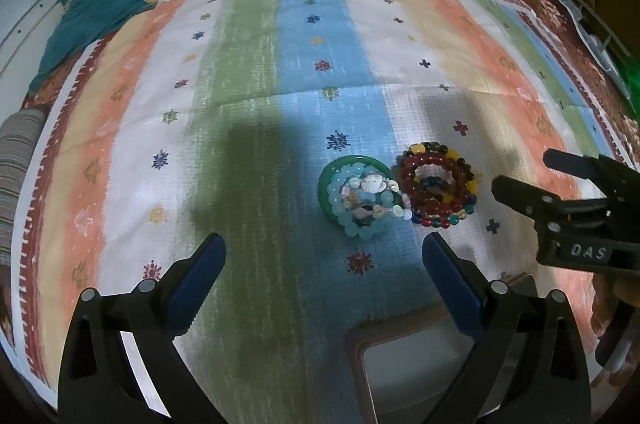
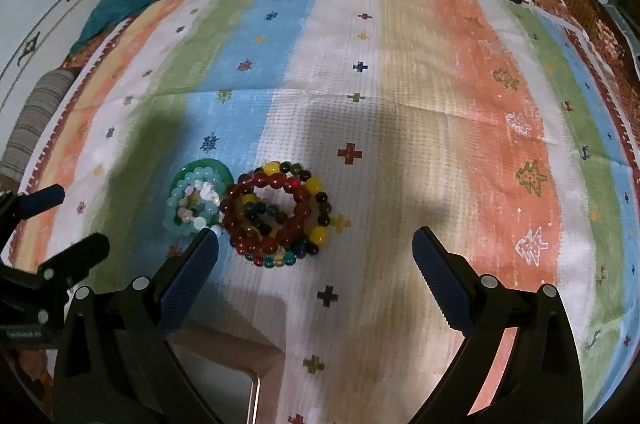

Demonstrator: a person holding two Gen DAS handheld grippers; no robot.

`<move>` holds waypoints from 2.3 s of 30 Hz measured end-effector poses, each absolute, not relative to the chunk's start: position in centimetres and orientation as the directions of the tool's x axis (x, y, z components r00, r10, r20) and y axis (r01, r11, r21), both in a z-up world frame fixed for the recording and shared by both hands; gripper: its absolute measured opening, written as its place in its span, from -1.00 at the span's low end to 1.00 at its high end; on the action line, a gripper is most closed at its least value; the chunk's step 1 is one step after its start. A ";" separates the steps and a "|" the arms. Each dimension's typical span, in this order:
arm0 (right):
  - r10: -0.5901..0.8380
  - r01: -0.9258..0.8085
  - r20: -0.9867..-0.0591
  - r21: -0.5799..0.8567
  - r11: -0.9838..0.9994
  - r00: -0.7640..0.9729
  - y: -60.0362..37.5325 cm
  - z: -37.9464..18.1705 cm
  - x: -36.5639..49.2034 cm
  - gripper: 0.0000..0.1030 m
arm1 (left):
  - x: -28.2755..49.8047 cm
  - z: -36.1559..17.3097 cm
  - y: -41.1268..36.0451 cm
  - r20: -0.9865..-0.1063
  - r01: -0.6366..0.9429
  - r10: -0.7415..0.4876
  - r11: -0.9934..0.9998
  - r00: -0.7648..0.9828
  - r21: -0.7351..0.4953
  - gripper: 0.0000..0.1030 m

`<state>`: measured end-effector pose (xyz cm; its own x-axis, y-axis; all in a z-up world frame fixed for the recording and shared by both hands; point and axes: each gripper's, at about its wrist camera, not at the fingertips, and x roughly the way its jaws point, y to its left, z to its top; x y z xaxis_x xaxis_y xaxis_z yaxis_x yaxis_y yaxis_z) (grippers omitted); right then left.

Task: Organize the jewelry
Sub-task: 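Lower the right tool over the red bead bracelet while the left tool nears the green bangle, then close the right tool on the red bead bracelet while the left tool lowers into the green bangle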

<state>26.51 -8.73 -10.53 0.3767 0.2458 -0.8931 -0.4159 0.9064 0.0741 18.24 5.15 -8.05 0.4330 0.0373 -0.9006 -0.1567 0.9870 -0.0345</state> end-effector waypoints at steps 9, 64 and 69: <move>0.217 -0.416 -0.904 0.049 0.908 0.367 -7.6 -11.6 27.7 0.91 | 19.1 -9.4 4.9 -0.915 -0.119 0.033 0.993 0.402 -0.016 0.86; 0.293 -0.351 -0.947 0.232 0.907 0.133 -6.4 -15.9 30.7 -0.72 | 20.3 -11.2 5.4 -0.928 -0.093 0.042 0.996 0.370 0.008 0.86; 0.289 -0.372 -0.945 0.216 0.903 0.152 -6.4 -15.2 30.5 -0.72 | 20.9 -11.3 5.0 -0.925 -0.071 0.035 0.997 0.377 0.009 0.86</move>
<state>30.46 -6.38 -15.19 0.1521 0.2892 -0.9451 -0.3720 0.9026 0.2164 20.94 5.04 -11.31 0.3774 0.0352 -0.9254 -0.0713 0.9974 0.0089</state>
